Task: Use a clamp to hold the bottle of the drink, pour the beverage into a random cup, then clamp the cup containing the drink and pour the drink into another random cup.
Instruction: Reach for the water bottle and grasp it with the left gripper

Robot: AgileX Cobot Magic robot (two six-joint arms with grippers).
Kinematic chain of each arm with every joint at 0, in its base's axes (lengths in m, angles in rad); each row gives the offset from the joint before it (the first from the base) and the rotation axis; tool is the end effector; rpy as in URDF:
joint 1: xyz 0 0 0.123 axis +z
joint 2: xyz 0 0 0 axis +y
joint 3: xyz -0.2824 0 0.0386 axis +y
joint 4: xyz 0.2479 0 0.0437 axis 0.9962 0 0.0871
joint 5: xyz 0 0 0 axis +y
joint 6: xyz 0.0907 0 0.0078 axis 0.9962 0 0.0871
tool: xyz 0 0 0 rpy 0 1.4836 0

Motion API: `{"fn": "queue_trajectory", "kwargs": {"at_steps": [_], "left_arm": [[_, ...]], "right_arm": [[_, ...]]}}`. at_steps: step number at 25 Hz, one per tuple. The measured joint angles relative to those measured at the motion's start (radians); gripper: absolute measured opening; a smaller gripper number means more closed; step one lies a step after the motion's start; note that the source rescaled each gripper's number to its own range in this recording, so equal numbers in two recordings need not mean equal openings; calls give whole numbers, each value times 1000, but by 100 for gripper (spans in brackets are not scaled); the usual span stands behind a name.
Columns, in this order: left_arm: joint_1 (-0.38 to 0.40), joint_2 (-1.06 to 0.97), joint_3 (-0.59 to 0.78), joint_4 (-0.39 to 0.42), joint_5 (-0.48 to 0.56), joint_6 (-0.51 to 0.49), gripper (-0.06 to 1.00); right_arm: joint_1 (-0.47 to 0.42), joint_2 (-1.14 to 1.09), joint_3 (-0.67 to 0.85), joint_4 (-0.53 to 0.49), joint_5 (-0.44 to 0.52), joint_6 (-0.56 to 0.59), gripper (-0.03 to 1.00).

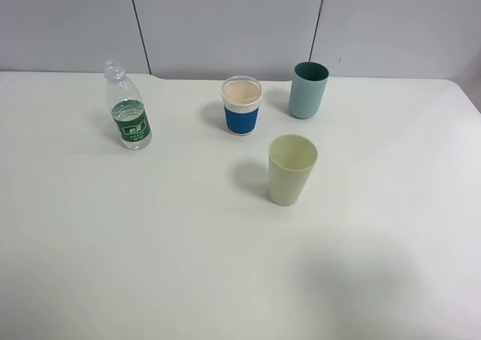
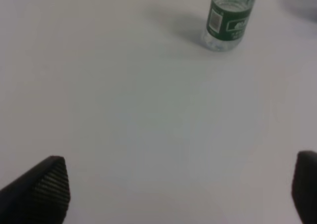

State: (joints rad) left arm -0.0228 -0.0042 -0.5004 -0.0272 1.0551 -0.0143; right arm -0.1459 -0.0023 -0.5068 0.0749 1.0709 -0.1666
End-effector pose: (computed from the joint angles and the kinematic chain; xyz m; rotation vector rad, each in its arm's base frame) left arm -0.0054 -0.0020 0.2777 0.0099 2.0342 -0.0558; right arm -0.0056 0.0069 0.2784 -0.0255 2.0446 -0.1057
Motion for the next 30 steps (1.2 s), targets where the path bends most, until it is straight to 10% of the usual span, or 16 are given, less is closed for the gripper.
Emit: {"fn": "queue_trajectory", "kwargs": {"at_steps": [14,24,30], "left_arm": [[0,31,-5,0,-6,0,78],[0,301,-24,-4,-237,37,78],[0,449,-24,-45,-313,159,96]], "right_arm": [[0,0,0,0,0,0,100],[0,0,0,0,0,0,100],[0,0,0,0,0,0,100]]}}
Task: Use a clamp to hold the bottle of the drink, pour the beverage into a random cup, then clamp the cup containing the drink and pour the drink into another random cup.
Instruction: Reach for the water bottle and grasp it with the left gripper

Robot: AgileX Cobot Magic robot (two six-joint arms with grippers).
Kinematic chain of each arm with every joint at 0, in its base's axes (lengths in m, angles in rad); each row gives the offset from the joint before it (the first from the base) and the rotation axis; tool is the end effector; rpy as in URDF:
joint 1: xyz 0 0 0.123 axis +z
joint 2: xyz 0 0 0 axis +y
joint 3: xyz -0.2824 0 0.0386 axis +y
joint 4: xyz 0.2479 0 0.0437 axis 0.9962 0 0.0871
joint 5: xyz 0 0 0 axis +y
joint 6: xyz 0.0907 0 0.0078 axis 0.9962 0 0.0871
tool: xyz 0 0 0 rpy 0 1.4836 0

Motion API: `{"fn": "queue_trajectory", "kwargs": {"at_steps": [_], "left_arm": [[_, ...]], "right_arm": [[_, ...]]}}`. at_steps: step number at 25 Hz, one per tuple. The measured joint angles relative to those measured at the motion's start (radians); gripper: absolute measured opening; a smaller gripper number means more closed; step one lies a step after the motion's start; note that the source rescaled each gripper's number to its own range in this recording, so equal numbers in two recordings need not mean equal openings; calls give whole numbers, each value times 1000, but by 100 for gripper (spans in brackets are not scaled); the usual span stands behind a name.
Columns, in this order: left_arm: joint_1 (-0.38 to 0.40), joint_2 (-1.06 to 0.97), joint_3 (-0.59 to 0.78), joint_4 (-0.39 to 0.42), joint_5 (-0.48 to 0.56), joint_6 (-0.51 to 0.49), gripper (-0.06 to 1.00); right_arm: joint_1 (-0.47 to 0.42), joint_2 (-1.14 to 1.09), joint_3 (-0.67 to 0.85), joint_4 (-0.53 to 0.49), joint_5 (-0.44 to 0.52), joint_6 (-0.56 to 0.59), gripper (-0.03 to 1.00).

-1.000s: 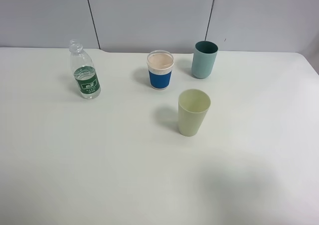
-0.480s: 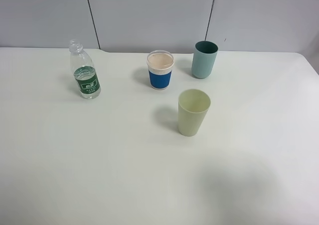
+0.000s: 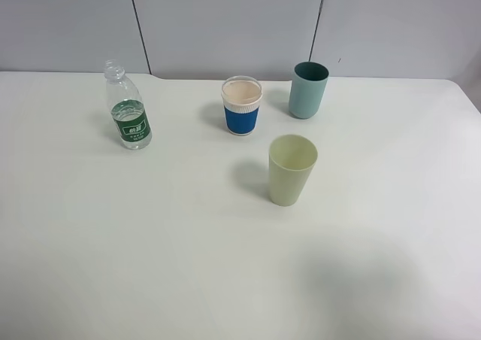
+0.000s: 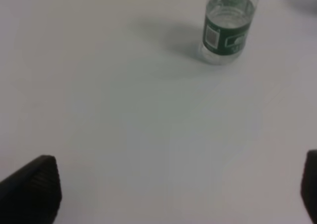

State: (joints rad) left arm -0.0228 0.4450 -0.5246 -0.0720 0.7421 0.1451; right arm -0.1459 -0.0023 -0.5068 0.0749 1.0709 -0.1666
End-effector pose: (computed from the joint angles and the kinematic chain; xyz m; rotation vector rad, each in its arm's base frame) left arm 0.0815 -0.0063 0.2932 0.1513 2.1387 -0.0118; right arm -0.0056 0.0069 0.2784 -0.0255 2.0446 -0.1057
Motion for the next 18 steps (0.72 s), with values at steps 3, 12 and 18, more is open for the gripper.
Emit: {"fn": "queue_trajectory", "kwargs": {"at_steps": [3,12,18], "left_arm": [[0,71,0,-8,-30,30,99],[-85,263,0,-10,-99,45,99],[-158,403,0,-10,-160,50,100]], "right_arm": [[0,0,0,0,0,0,100],[0,0,0,0,0,0,100],[0,0,0,0,0,0,100]]}}
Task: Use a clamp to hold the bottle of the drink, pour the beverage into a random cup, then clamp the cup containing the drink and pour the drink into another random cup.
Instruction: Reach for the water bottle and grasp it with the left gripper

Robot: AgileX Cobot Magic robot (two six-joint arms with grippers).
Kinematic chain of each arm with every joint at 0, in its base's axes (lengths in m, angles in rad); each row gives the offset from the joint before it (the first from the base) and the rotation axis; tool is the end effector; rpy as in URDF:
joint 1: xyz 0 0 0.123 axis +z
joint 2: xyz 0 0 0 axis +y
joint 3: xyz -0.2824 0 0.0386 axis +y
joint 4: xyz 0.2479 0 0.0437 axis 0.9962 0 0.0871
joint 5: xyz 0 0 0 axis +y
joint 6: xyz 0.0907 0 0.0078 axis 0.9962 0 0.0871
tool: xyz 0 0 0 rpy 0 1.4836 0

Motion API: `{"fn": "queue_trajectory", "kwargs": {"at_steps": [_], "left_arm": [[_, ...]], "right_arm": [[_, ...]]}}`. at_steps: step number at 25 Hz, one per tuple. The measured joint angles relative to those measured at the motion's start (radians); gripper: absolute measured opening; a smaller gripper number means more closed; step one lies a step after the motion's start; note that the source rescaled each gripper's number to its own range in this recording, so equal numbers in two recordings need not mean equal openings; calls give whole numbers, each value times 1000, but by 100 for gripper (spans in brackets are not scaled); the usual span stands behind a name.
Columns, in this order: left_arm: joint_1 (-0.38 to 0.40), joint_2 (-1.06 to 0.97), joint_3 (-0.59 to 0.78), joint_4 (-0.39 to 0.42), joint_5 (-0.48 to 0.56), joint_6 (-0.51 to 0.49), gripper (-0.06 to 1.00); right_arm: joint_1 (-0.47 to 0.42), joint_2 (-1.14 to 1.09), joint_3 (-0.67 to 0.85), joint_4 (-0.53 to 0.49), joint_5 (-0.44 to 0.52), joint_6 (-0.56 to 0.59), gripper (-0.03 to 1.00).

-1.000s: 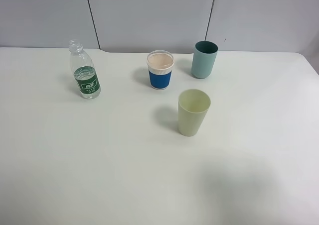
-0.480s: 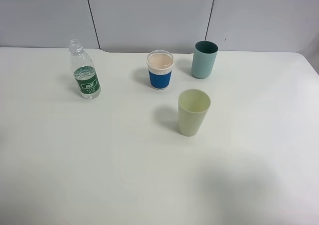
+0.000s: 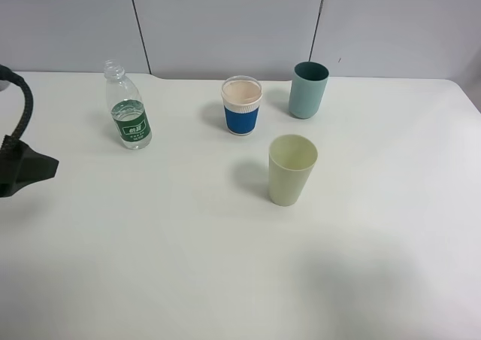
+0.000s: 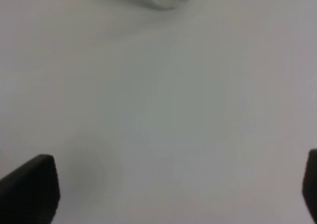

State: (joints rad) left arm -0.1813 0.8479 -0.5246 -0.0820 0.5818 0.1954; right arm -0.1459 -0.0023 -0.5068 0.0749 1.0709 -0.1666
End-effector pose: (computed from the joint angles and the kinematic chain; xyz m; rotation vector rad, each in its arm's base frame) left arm 0.1500 -0.0317 0.2566 0.3874 2.3559 -0.0795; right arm -0.0056 0.0069 0.2784 -0.0255 2.0446 -0.1057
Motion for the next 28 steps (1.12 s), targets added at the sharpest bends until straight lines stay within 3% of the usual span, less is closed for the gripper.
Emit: {"fn": "queue_trajectory", "kwargs": {"at_steps": [6,12,14,22,28], "left_arm": [[-19,125,9,-1,-144,0,100],[-19,217,118,-1,-468,-4,100],[-19,235,140,-1,-562,-35,100],[-19,313,207,4,-743,-195,100],[-19,434,259,106,-995,-208,100]], "right_arm": [[0,0,0,0,0,0,100],[0,0,0,0,0,0,100],[0,0,0,0,0,0,100],[0,0,0,0,0,0,100],[0,0,0,0,0,0,100]]}}
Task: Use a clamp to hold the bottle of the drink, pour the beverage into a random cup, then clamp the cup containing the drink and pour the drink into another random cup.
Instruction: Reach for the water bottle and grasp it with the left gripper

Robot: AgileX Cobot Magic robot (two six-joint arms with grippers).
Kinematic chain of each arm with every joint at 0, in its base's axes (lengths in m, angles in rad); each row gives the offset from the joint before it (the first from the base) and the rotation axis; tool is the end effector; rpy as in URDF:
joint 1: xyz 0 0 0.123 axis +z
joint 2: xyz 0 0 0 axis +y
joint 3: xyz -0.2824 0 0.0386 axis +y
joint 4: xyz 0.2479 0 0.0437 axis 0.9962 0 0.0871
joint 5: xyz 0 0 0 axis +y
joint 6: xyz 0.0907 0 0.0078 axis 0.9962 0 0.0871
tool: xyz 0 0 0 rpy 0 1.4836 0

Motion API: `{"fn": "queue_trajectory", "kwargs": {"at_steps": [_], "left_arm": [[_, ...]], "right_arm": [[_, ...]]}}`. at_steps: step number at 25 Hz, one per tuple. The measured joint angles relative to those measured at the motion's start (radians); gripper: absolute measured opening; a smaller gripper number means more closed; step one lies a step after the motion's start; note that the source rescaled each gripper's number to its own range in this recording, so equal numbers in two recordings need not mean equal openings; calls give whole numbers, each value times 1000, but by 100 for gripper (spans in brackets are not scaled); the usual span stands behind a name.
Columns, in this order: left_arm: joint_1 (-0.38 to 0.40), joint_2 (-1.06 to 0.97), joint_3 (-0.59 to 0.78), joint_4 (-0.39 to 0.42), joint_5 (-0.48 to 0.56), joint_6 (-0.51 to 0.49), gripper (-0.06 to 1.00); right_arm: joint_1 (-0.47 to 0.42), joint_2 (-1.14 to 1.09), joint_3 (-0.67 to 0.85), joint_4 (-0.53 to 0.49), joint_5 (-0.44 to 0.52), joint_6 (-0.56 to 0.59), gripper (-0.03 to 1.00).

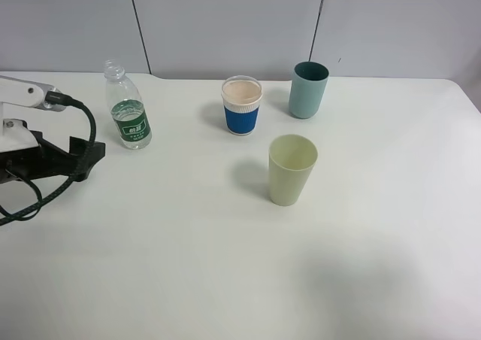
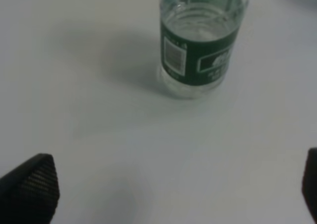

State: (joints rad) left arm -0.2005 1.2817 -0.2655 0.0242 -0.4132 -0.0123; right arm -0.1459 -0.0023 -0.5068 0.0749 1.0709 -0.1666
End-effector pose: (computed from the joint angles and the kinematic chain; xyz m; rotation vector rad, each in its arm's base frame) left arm 0.1991 -0.0414 0.1719 0.2252 2.0770 -0.1259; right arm -0.0056 0.0069 0.2784 -0.0255 2.0446 -0.1057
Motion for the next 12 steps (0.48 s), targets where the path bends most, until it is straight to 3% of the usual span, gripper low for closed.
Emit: {"fn": "queue_trajectory", "kwargs": {"at_steps": [5,12], "left_arm": [[0,138,1,105,-210,-23,100],[0,315,-2,119,-449,-49,100]], "right_arm": [[0,0,0,0,0,0,100],[0,0,0,0,0,0,100]]}}
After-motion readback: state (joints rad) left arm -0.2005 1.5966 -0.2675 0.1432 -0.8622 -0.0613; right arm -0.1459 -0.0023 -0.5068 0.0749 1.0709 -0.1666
